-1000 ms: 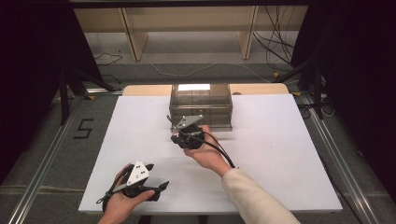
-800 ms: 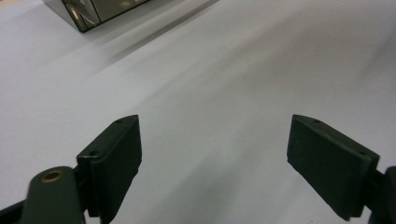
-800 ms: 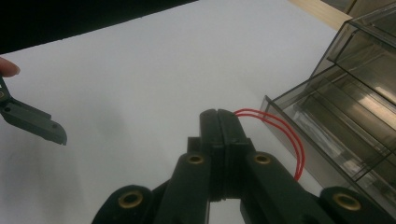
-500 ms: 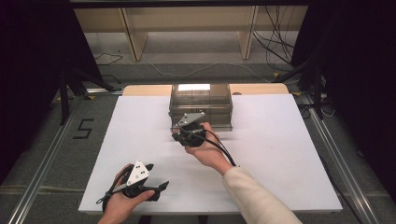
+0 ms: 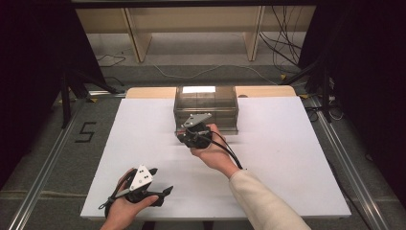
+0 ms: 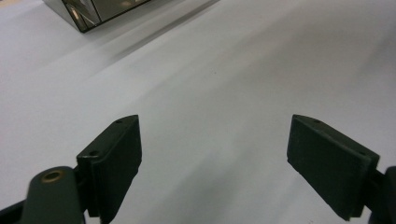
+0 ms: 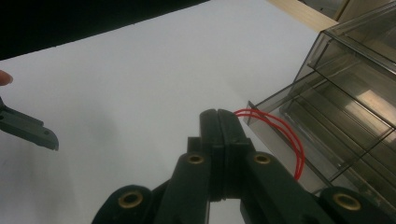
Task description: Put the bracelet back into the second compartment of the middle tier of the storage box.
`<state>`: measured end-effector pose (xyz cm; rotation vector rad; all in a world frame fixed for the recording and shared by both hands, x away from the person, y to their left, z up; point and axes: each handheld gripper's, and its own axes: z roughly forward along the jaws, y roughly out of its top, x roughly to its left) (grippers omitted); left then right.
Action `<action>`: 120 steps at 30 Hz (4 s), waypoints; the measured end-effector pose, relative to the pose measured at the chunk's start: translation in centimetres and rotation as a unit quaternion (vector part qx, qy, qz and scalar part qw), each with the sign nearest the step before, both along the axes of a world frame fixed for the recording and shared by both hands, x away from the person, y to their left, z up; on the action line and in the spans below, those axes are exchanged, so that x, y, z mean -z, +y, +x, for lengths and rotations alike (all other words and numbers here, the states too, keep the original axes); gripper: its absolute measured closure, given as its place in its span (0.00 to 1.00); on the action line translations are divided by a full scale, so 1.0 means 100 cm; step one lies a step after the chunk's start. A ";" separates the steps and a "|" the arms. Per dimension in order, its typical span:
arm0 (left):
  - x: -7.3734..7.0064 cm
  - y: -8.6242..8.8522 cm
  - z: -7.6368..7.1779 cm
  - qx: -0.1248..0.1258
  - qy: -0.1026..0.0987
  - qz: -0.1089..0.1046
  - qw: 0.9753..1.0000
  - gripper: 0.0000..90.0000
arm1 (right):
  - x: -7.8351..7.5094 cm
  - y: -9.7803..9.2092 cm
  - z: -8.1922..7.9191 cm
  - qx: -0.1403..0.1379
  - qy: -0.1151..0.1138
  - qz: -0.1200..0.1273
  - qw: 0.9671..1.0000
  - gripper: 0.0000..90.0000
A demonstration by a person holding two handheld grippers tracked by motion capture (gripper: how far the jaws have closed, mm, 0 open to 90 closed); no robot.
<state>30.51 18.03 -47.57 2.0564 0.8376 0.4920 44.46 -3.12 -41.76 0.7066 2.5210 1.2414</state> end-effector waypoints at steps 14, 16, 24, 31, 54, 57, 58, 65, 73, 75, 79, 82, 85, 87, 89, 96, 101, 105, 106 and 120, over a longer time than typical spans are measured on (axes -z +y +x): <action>0.000 0.000 0.000 0.000 0.000 -0.001 1.000 0.20 | -0.005 -0.005 0.003 0.007 -0.003 0.002 1.000 1.00; 0.000 0.000 0.000 0.000 0.000 -0.001 1.000 0.20 | -0.006 -0.006 0.004 0.007 -0.004 0.004 1.000 1.00; 0.000 0.000 0.000 -0.001 0.000 -0.001 1.000 0.20 | -0.008 -0.010 0.006 0.011 -0.003 0.006 1.000 1.00; 0.000 0.000 0.000 0.000 -0.001 -0.001 1.000 0.20 | -0.010 -0.014 0.008 0.015 -0.003 0.009 1.000 1.00; 0.000 0.000 0.000 -0.001 -0.001 -0.001 1.000 0.20 | -0.011 -0.022 0.016 0.031 0.000 0.014 0.999 1.00; 0.000 0.000 0.000 -0.001 -0.001 -0.001 1.000 0.20 | -0.011 -0.023 0.017 0.035 0.001 0.014 0.999 1.00; 0.000 0.000 0.000 -0.001 -0.001 -0.001 1.000 0.20 | -0.011 -0.023 0.018 0.034 0.001 0.011 0.999 1.00; 0.000 0.001 0.000 -0.001 -0.001 -0.001 1.000 0.20 | -0.012 -0.024 0.020 0.040 0.003 0.012 0.999 1.00; 0.000 0.001 0.000 -0.001 -0.002 -0.001 1.000 0.20 | -0.011 -0.027 0.024 0.043 0.005 0.011 0.999 1.00; 0.000 0.001 0.000 -0.001 -0.002 -0.001 1.000 0.20 | -0.011 -0.027 0.025 0.047 0.004 0.013 0.999 1.00; 0.000 0.001 0.000 -0.001 -0.002 -0.001 1.000 0.20 | -0.010 -0.028 0.027 0.046 0.004 0.010 0.999 1.00; 0.000 0.001 0.000 -0.002 -0.002 -0.002 1.000 0.20 | -0.010 -0.028 0.028 0.050 0.007 0.010 0.999 1.00; 0.000 0.001 0.000 -0.001 -0.002 -0.001 1.000 0.20 | -0.010 -0.029 0.030 0.050 0.008 0.011 0.999 1.00; 0.000 0.001 0.000 -0.001 -0.002 -0.002 1.000 0.20 | -0.010 -0.030 0.031 0.051 0.009 0.009 0.999 1.00; 0.000 0.001 0.000 -0.001 -0.002 -0.001 1.000 0.20 | -0.010 -0.030 0.032 0.054 0.010 0.009 0.998 1.00; 0.000 0.001 0.000 -0.001 -0.002 -0.002 1.000 0.20 | -0.010 -0.031 0.035 0.055 0.011 0.009 0.998 1.00; 0.000 0.001 0.000 -0.001 -0.002 -0.001 1.000 0.20 | -0.009 -0.033 0.038 0.058 0.013 0.009 0.998 1.00; 0.000 0.001 0.000 -0.001 -0.002 -0.001 1.000 0.20 | -0.007 -0.034 0.041 0.060 0.016 0.010 0.998 1.00; 0.000 0.001 0.000 -0.001 -0.002 -0.001 1.000 0.20 | -0.007 -0.035 0.042 0.060 0.017 0.011 0.998 1.00; -0.001 0.001 0.000 -0.001 -0.002 -0.002 1.000 0.20 | 0.001 -0.040 0.052 0.069 0.033 0.011 0.997 1.00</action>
